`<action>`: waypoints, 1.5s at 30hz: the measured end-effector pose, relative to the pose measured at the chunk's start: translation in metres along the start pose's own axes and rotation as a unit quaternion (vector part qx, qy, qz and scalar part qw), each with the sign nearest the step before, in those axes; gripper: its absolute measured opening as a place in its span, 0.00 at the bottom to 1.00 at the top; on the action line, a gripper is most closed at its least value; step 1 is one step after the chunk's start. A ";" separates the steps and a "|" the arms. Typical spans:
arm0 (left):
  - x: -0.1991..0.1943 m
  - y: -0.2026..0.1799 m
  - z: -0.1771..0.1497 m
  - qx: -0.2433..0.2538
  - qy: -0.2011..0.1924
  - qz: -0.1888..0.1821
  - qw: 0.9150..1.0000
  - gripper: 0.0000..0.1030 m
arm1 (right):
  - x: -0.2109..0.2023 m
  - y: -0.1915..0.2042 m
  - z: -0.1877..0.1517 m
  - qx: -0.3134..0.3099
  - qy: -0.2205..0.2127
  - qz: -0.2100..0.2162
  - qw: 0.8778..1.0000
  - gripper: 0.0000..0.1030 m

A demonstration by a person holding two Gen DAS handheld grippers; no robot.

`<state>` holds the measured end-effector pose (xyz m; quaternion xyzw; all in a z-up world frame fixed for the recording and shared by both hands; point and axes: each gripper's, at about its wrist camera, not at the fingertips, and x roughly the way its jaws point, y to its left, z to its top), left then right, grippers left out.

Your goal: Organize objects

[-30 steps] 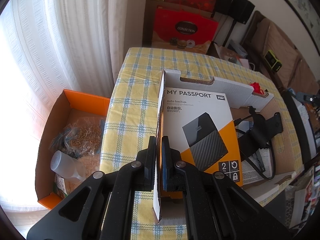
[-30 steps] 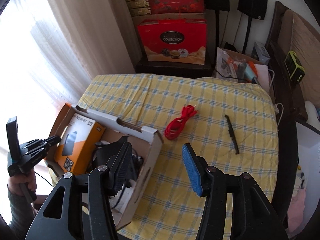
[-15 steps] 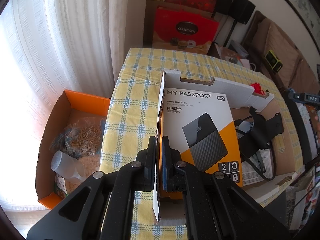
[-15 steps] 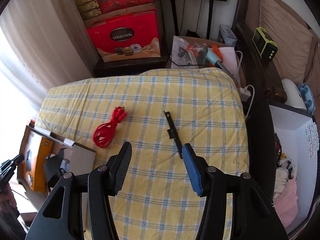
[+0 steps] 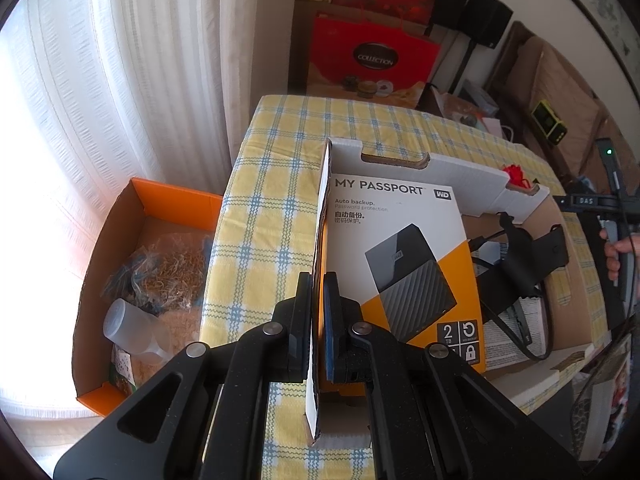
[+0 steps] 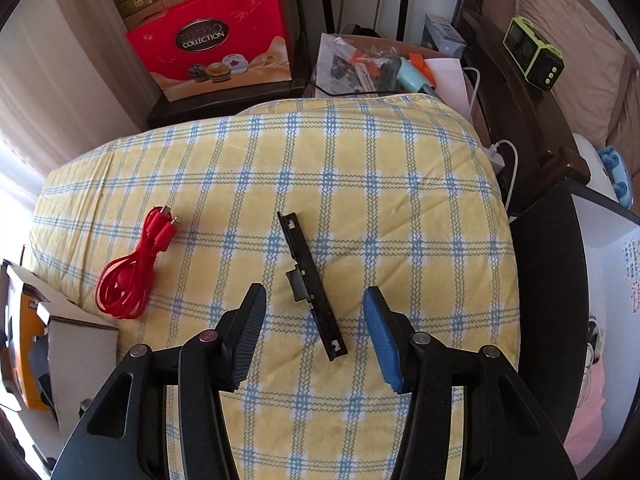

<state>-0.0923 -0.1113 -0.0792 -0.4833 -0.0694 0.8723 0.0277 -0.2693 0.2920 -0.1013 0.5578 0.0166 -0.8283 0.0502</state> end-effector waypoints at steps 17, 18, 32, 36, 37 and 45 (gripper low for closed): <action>-0.001 -0.001 -0.001 -0.002 0.001 -0.001 1.000 0.03 | -0.030 0.003 -0.016 0.007 -0.014 0.060 0.998 0.06; -0.001 0.000 -0.001 -0.002 0.001 -0.001 1.000 0.03 | -0.037 0.007 -0.018 0.002 -0.019 0.067 0.998 0.06; -0.001 0.001 0.000 -0.009 -0.001 -0.002 1.000 0.03 | -0.121 0.104 -0.046 -0.089 -0.058 0.163 0.981 0.06; -0.001 -0.001 0.000 -0.008 -0.002 0.000 1.000 0.03 | -0.119 0.135 -0.061 -0.119 -0.047 0.176 0.976 0.06; -0.001 -0.001 0.000 -0.009 -0.002 0.000 1.000 0.03 | -0.118 0.142 -0.064 -0.126 -0.045 0.177 0.975 0.06; -0.001 -0.001 0.000 -0.011 -0.001 -0.005 1.000 0.03 | -0.116 0.130 -0.057 -0.110 -0.051 0.147 0.982 0.10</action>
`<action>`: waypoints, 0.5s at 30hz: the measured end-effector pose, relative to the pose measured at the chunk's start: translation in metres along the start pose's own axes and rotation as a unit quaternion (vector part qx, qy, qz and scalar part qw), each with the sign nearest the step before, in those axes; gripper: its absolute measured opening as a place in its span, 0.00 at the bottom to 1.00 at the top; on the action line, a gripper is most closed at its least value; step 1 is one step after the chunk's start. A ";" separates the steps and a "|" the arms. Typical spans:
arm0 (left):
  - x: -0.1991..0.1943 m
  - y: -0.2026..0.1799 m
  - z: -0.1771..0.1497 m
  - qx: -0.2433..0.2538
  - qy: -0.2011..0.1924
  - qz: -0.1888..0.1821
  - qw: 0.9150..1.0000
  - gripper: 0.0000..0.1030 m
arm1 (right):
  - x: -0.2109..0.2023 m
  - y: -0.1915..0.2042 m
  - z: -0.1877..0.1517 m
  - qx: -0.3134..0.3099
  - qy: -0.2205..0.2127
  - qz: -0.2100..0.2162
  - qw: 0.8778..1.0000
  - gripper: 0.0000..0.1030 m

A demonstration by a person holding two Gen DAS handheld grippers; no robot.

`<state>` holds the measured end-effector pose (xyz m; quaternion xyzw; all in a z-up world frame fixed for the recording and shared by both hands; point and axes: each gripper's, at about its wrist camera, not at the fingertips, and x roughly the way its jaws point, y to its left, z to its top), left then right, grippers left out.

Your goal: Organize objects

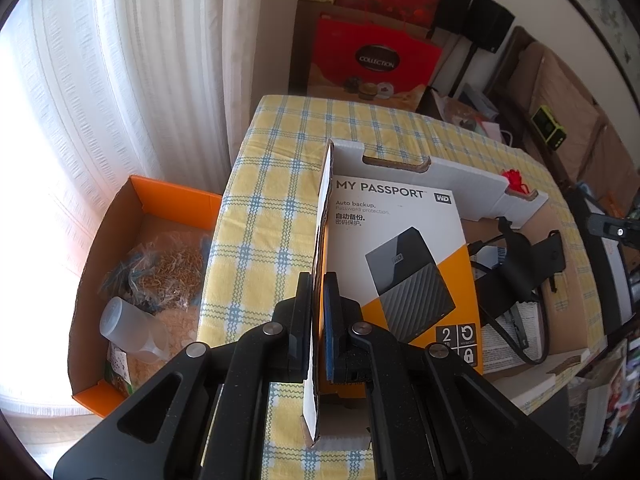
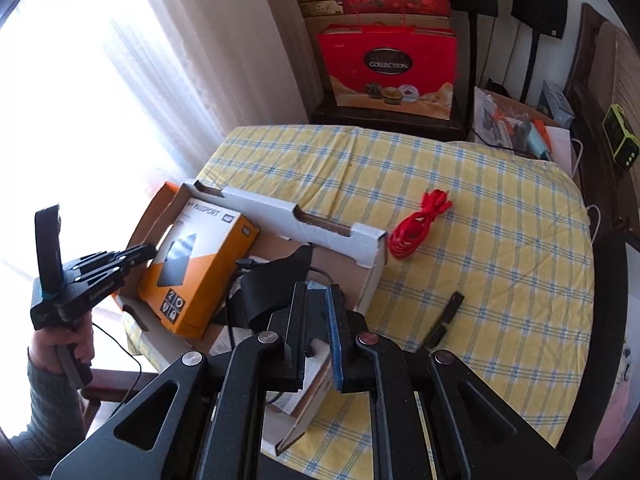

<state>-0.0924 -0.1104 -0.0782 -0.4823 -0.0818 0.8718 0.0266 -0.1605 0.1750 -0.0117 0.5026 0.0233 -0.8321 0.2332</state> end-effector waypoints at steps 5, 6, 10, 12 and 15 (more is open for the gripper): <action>0.000 0.001 -0.001 -0.001 -0.002 -0.004 1.000 0.03 | 0.003 -0.036 -0.004 0.042 0.006 -0.041 0.998 0.33; 0.000 0.001 -0.001 -0.001 -0.002 -0.003 1.000 0.03 | 0.005 -0.042 -0.006 0.048 0.008 -0.047 0.998 0.33; -0.001 0.001 -0.001 0.001 -0.002 -0.002 1.000 0.03 | 0.017 -0.060 -0.014 0.070 0.022 -0.065 0.995 0.33; -0.001 0.001 -0.001 0.001 -0.002 -0.002 1.000 0.03 | 0.026 -0.066 -0.018 0.076 0.032 -0.077 0.994 0.35; -0.001 0.001 -0.001 0.001 -0.003 -0.001 1.000 0.03 | 0.040 -0.073 -0.025 0.087 0.044 -0.093 0.991 0.36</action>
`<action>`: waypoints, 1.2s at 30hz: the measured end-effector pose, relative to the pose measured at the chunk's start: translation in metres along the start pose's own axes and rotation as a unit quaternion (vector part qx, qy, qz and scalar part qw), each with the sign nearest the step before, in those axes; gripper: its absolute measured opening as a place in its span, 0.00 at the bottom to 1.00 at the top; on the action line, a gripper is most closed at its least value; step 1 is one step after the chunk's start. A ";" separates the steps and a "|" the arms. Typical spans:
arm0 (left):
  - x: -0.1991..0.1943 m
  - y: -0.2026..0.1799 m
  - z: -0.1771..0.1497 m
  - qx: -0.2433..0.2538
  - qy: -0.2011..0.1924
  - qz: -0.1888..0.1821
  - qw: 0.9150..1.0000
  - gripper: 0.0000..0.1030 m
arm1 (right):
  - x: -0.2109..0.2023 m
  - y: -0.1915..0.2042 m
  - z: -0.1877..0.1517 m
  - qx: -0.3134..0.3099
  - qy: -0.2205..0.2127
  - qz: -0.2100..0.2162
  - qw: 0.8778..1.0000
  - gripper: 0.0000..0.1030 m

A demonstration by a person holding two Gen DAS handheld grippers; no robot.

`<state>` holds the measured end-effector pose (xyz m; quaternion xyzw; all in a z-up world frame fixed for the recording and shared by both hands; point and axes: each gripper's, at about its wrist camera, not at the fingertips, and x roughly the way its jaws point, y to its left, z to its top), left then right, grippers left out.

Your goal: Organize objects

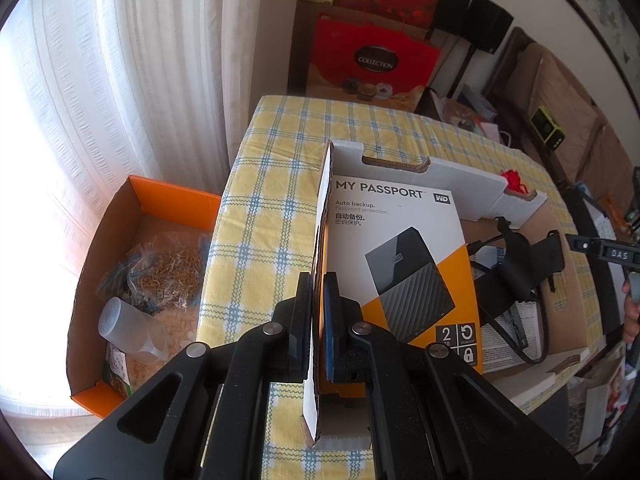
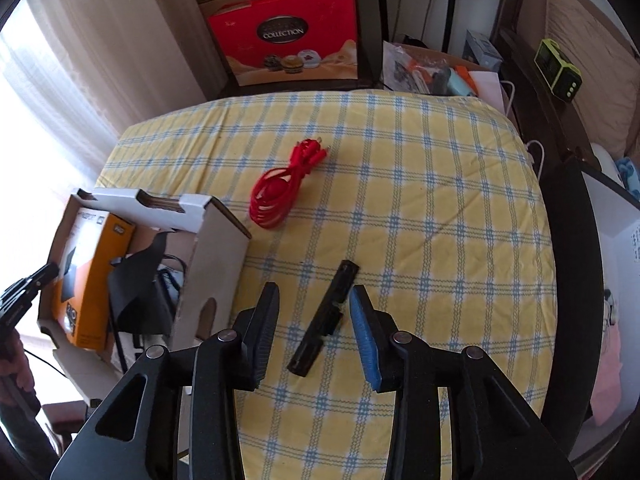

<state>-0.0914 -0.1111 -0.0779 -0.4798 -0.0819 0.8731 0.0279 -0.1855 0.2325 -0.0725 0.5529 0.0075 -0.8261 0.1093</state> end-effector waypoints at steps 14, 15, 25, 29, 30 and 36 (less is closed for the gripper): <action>0.000 0.000 0.000 -0.001 0.000 -0.001 1.000 0.03 | 0.031 0.009 -0.011 0.002 0.017 -0.028 0.999 0.15; 0.000 0.000 0.000 -0.001 0.000 0.000 1.000 0.03 | 0.031 0.008 -0.011 0.003 0.017 -0.025 1.000 0.15; 0.000 0.001 0.000 -0.002 0.000 0.000 1.000 0.03 | -0.001 0.004 -0.001 -0.008 -0.011 -0.008 1.000 0.04; 0.000 0.001 0.000 -0.002 0.000 -0.001 1.000 0.03 | -0.001 0.004 0.000 -0.009 0.001 -0.011 1.000 0.09; 0.000 0.001 0.000 -0.002 0.000 -0.001 1.000 0.03 | 0.003 0.004 -0.001 -0.006 0.003 -0.013 1.000 0.10; -0.001 0.001 0.000 0.000 0.001 0.000 1.000 0.03 | 0.028 0.008 -0.014 -0.010 0.023 -0.021 0.999 0.30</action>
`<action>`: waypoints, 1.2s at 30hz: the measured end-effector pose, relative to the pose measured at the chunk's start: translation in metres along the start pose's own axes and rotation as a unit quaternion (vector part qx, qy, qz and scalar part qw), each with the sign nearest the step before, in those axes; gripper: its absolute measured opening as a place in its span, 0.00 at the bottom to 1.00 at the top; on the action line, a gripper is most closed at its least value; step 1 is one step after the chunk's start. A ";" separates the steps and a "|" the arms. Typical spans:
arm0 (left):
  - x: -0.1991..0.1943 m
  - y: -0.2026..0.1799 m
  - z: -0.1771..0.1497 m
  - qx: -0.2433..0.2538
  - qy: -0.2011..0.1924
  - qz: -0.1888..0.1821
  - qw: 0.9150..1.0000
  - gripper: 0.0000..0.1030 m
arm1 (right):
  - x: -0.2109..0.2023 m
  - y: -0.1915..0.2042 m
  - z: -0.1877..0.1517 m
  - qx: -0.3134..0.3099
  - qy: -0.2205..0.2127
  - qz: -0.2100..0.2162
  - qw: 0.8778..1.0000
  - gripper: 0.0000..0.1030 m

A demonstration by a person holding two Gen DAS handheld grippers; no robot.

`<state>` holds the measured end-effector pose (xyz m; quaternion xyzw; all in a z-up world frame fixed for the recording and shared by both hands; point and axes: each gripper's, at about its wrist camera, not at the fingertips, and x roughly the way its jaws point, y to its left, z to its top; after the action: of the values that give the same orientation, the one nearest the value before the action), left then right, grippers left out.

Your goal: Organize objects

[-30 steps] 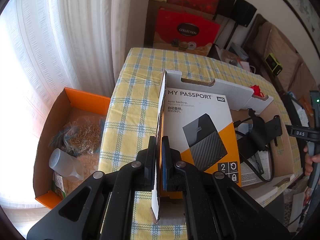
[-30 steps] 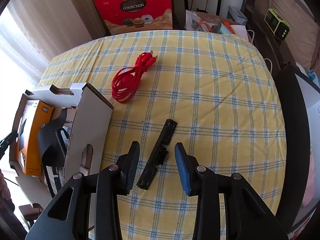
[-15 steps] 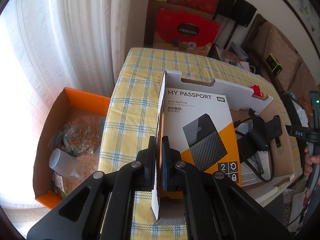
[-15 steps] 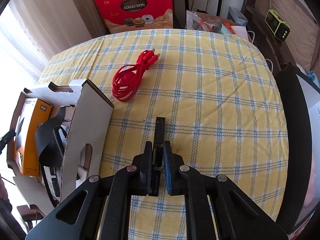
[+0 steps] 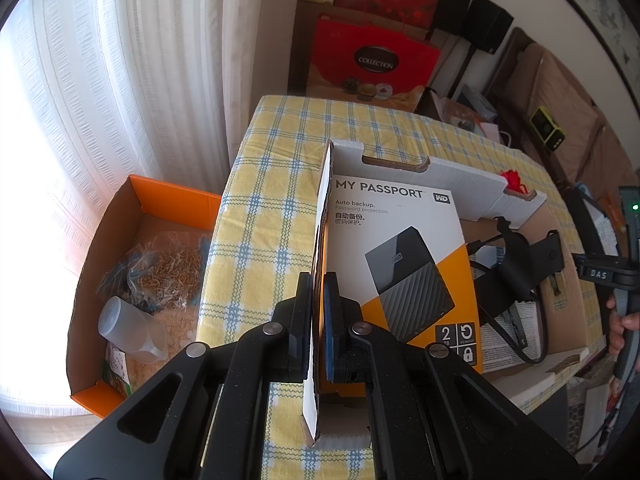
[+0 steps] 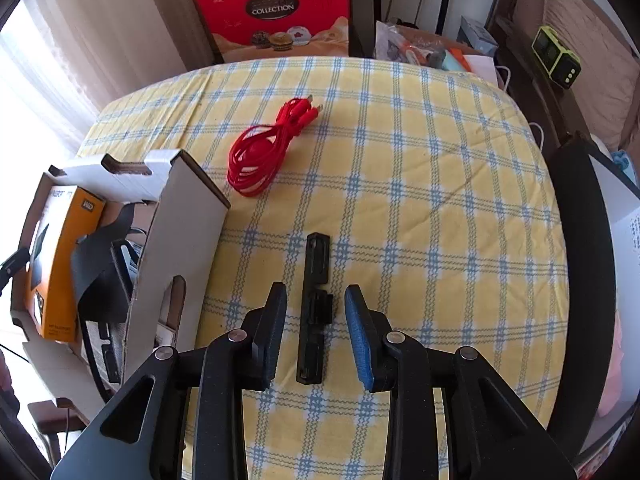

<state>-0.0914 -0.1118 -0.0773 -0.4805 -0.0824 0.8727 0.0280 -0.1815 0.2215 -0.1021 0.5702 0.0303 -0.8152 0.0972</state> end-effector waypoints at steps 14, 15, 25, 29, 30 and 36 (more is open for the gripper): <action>0.000 -0.001 0.000 -0.001 0.000 0.000 1.000 0.03 | -0.009 0.001 0.001 -0.012 -0.014 -0.001 1.000 0.11; -0.001 -0.001 0.000 0.000 0.000 0.000 1.000 0.03 | -0.013 0.000 0.002 -0.010 -0.018 0.001 1.000 0.11; -0.001 -0.002 -0.001 0.000 0.000 0.002 1.000 0.03 | -0.087 0.028 0.014 -0.037 -0.081 0.062 0.994 0.11; -0.001 -0.001 -0.001 0.000 0.000 0.003 1.000 0.03 | -0.088 0.059 0.010 -0.065 -0.069 0.097 0.991 0.11; -0.001 -0.001 -0.002 0.000 0.000 0.003 1.000 0.03 | -0.085 0.066 0.008 -0.070 -0.064 0.103 0.990 0.11; -0.001 -0.001 -0.001 0.001 0.000 0.003 1.000 0.03 | -0.056 0.091 -0.001 -0.081 -0.032 0.121 0.989 0.12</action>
<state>-0.0898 -0.1105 -0.0773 -0.4811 -0.0799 0.8727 0.0257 -0.1447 0.1393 -0.0440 0.5333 0.0237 -0.8102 0.2421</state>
